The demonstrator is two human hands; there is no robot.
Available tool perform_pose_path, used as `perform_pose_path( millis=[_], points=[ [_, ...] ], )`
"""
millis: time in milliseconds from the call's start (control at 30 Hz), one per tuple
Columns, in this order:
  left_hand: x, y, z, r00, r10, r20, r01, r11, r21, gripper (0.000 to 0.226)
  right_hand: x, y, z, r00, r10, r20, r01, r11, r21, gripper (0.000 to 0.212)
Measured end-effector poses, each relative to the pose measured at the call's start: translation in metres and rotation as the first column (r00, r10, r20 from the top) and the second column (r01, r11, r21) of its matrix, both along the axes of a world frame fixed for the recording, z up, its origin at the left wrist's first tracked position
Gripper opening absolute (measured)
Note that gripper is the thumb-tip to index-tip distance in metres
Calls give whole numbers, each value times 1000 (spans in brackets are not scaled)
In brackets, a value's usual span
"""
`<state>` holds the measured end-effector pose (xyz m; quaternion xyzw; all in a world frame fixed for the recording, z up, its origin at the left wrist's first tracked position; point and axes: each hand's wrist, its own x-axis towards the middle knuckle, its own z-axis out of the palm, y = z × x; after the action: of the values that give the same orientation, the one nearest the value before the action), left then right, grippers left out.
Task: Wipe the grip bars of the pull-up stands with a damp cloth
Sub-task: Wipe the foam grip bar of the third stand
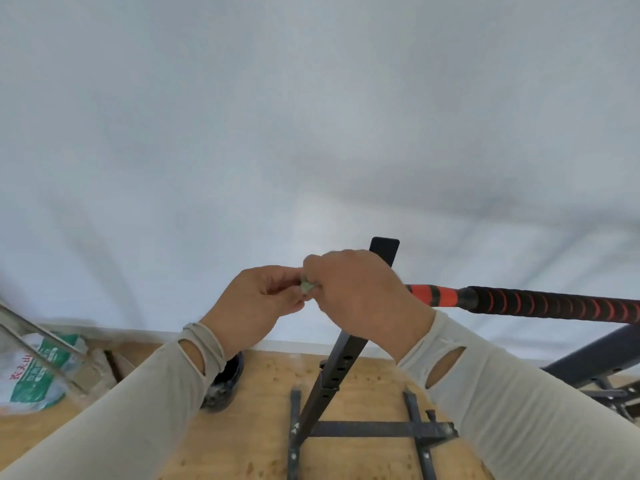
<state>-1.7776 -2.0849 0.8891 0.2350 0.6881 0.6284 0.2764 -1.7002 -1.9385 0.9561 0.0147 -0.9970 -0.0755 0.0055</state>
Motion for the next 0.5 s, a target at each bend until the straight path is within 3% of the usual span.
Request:
perform_pose_path(
  millis=[100,200,400,500],
  points=[
    [0,2,0,998,33,58,-36,998,51,15,-10,-6,-9,996,37,-75,-43,996,-80,23],
    [-1,4,-2,995,57,78,-60,997,46,13,1,2,-5,998,9,-56,-18,987,-161,16],
    [0,5,-2,989,116,96,-121,992,47,20,36,35,14,986,-165,35,166,986,-32,14],
    [1,5,-1,987,118,105,-123,992,38,20,24,17,17,993,-118,7,118,991,66,11]
  ],
)
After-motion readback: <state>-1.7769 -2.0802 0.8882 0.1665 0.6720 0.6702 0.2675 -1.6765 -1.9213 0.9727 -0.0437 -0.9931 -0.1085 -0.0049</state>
